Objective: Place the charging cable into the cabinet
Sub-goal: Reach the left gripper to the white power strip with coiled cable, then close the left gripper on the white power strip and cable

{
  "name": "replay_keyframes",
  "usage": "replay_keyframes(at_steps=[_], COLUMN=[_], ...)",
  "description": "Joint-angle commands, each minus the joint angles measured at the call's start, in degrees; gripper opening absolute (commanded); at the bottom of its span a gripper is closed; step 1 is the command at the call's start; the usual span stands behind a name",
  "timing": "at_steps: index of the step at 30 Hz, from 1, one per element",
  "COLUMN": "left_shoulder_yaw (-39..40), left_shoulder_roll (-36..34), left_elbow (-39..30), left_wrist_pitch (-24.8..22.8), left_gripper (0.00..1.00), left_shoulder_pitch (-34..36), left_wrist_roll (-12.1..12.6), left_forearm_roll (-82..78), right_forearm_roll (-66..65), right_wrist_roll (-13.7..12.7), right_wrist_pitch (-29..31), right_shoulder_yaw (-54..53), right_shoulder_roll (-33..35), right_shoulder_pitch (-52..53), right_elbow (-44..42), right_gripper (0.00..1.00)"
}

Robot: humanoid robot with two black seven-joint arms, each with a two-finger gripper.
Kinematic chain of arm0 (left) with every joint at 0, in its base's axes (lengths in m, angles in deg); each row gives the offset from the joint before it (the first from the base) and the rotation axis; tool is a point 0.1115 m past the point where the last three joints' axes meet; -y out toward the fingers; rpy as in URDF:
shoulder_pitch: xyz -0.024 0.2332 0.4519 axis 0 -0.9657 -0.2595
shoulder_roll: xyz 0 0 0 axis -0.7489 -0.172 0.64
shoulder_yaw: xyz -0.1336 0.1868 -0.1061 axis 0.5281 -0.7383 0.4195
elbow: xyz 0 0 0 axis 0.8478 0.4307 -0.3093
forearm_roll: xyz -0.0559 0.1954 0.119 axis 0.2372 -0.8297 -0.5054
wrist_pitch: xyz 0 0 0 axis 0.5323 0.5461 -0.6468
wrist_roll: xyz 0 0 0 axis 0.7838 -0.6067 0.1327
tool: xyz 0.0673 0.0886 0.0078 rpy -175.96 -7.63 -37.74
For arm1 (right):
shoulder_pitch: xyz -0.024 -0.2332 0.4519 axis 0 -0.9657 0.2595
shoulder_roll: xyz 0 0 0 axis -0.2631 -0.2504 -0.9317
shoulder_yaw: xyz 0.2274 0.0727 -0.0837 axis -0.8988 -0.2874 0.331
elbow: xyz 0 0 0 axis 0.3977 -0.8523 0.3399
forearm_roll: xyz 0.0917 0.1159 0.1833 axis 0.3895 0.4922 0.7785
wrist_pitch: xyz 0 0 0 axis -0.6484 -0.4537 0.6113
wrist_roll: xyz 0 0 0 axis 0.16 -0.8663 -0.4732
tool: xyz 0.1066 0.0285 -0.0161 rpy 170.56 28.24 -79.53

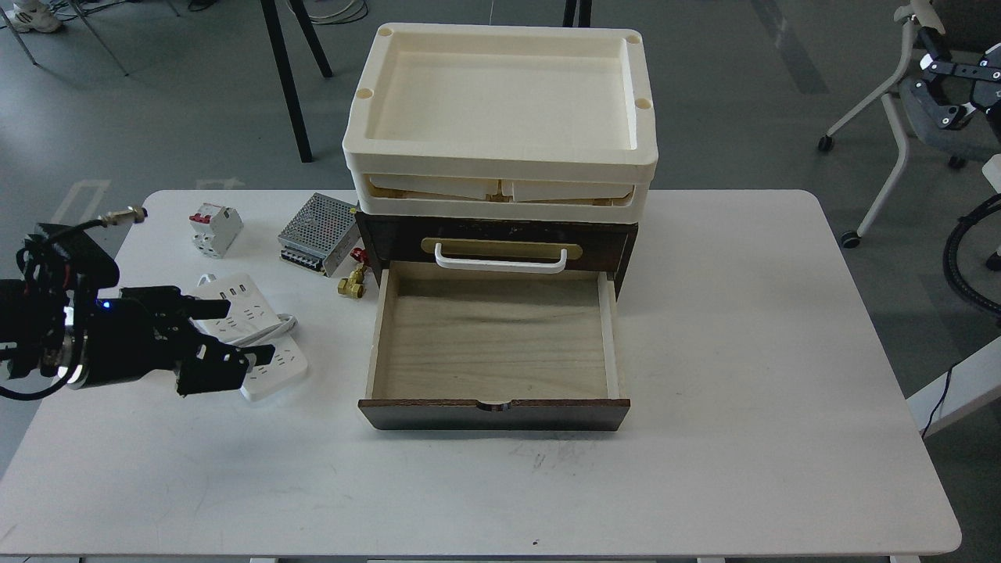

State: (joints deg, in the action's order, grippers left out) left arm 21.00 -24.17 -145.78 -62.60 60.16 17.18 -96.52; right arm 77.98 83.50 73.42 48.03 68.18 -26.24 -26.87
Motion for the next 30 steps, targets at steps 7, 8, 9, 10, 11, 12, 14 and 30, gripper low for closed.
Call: replay_keyframes(at_steps=[7,8,9,10,11,12,14,30], left_shoulder_yaw=[-1.8,-2.32,-3.37,-4.69,-5.66,-6.8,-9.78,-15.42], left_shoulder_roll=[10.18,11.4,12.63,13.6,14.22,15.01,17.21,20.12], left_elbow=[12.35,13.4,14.81,16.47,18.32,20.34,24.38,35.55], left_wrist_pitch=[0.66,0.75,0.92,1.19,1.71,2.85,6.45,15.41], left_gripper=[0.9,0.88,0.85,0.82,0.8,0.8,0.8,0.75], left_shoulder_pitch=[4.91,4.91,4.91,5.17,5.78,6.74,9.38,11.85], left_wrist_roll=[0.04,0.04,0.04,0.04,0.04,0.04,0.04,0.04], left_forearm_roll=[-0.93,-0.93,-0.93,-0.93,-0.93,-0.93,-0.93,-0.93], right_forearm_roll=[0.0,0.0,0.0,0.0,0.0,0.0,0.08,0.08], right_wrist_roll=[0.0,0.0,0.0,0.0,0.0,0.0,0.0,0.0], right_wrist_pitch=[-0.05,-0.05,-0.05,-0.05,-0.13,-0.14,-0.14,-0.05], right_shoulder_yaw=[0.0,0.0,0.0,0.0,0.0,0.0,-0.09,-0.18], right_shoulder_roll=[-1.16,-1.16,-1.16,-1.16,-1.16,-1.16,-1.16,-1.16], right_shoulder_pitch=[-0.26,-0.34,-0.34,-0.43,-0.6,-0.87,-1.13,-2.01], right_elbow=[0.06,-0.03,-0.12,-0.12,-0.12,-0.03,0.14,0.23], right_gripper=[1.0,1.0,1.0,1.0,1.0,1.0,1.0,1.0])
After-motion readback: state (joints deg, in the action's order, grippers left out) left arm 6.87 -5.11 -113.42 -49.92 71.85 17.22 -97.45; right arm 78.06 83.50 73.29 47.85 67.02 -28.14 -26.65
